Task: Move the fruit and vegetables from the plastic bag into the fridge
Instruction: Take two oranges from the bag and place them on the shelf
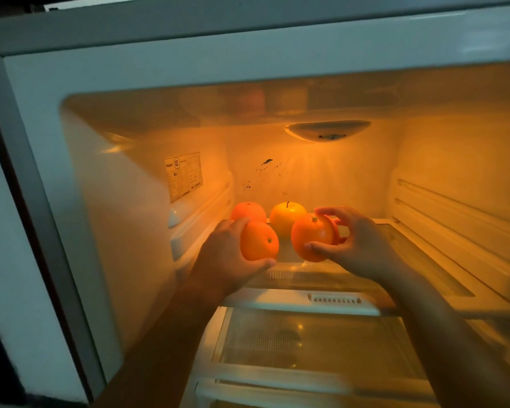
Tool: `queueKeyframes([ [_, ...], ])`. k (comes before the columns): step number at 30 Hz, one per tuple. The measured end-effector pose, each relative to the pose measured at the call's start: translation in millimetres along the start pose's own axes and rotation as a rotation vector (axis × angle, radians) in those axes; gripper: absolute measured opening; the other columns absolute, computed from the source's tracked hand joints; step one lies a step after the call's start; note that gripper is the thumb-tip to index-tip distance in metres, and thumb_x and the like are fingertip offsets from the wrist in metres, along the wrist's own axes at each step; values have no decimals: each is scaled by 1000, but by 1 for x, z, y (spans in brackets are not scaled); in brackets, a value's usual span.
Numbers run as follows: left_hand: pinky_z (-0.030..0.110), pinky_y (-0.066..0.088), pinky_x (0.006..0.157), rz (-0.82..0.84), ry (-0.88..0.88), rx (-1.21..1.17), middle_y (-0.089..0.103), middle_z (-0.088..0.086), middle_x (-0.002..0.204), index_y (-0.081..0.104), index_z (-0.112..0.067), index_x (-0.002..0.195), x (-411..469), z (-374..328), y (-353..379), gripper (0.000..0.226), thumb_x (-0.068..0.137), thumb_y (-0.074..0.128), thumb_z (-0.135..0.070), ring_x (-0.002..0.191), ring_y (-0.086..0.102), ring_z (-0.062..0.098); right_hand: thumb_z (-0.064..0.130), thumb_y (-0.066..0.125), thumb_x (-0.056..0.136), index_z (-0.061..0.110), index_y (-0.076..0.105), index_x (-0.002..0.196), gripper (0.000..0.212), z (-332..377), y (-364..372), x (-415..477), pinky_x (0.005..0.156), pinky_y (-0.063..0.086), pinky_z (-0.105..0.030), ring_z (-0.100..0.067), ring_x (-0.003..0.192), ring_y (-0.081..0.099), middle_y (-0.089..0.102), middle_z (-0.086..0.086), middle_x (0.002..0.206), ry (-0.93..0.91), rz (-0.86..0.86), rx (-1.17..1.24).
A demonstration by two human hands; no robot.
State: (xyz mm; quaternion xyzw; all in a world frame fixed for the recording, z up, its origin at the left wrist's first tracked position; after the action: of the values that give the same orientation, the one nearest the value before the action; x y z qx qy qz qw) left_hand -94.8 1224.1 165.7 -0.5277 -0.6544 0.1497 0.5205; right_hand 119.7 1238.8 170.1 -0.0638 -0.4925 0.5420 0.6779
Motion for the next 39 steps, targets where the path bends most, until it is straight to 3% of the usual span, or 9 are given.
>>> queueKeyframes([
  [5, 29, 41, 86, 26, -136, -109, 51, 4, 131, 34, -26, 135, -3, 3, 13, 75, 73, 66, -55, 112, 54, 23, 49, 75, 67, 34, 44, 129, 70, -7, 9, 3, 73, 42, -22, -8, 102, 44, 51, 5, 130, 34, 105, -13],
  [10, 33, 39, 95, -69, -174, -76, 44, 6, 134, 40, -18, 134, -1, 10, 13, 68, 78, 63, -49, 118, 47, 23, 38, 81, 65, 31, 38, 135, 83, -4, 7, 1, 83, 42, -25, -9, 111, 40, 42, 5, 135, 21, 201, -38],
  [20, 36, 39, 96, -143, -243, -65, 40, 15, 136, 34, -7, 135, 21, 8, 9, 59, 88, 56, -36, 120, 46, 31, 35, 82, 65, 26, 43, 133, 79, 14, 26, 36, 85, 46, -30, -15, 110, 46, 47, -1, 132, 14, 208, -32],
  [25, 37, 37, 98, -82, -308, -115, 34, 12, 143, 28, -16, 142, 12, 18, 29, 59, 91, 49, -37, 127, 39, 29, 38, 80, 67, 29, 39, 135, 80, 6, 39, 30, 88, 43, -28, -14, 114, 44, 43, 2, 137, 27, 245, -18],
  [31, 41, 40, 101, -135, -260, -86, 37, 7, 141, 29, -21, 140, 5, 26, 30, 74, 79, 66, -41, 124, 42, 27, 42, 80, 65, 30, 37, 135, 82, 2, 42, 20, 83, 42, -25, -7, 106, 41, 45, 4, 134, -4, 167, -6],
  [39, 42, 38, 101, -171, -244, -159, 41, 4, 140, 30, -23, 140, 3, 29, 28, 73, 79, 66, -41, 124, 43, 25, 49, 78, 64, 32, 34, 136, 86, 1, 42, 17, 81, 39, -23, -5, 106, 40, 43, 6, 135, -14, 165, -24],
])
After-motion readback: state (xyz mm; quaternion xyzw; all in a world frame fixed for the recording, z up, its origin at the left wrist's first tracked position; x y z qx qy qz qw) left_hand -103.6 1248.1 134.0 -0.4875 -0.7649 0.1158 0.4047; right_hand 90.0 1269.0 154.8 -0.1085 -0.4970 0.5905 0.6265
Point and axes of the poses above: each hand's wrist, its own x-axis towards the middle knuckle, its own y-axis out of the palm, z = x × y, the point moved 5 cm from there along x, towards the middle knuckle
